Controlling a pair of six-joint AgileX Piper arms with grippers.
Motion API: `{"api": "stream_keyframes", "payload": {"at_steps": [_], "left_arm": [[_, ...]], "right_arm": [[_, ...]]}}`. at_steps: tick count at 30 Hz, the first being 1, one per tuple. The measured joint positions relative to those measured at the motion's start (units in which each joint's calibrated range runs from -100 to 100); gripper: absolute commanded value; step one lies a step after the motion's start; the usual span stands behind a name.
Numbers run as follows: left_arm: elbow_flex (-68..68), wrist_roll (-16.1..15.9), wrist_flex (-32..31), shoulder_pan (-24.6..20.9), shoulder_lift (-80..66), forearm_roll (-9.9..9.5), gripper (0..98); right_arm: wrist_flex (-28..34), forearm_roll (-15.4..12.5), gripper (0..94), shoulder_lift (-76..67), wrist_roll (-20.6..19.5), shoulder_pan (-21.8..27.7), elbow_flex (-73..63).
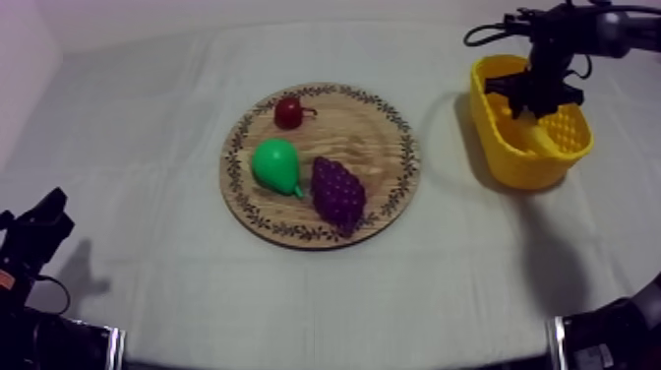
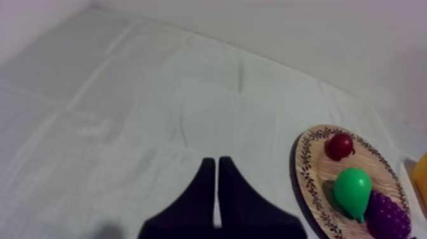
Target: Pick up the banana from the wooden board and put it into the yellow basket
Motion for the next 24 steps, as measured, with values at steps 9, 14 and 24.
{"api": "stream_keyframes", "payload": {"at_steps": [9,14,24], "left_arm": [[0.0,0.0,0.0,0.0,0.0,0.0,0.1],[0.0,0.0,0.0,0.0,0.0,0.0,0.1],[0.0,0.0,0.0,0.0,0.0,0.0,0.1]], "right_arm": [[0.0,0.8,44.3,0.0,0.2,0.0,-0.6],[0.9,-0.7,37.4,-0.2,1.9,0.5,-3.2],[2.2,2.9,72.0,-0.7,-1.6,0.1,-1.7]]}}
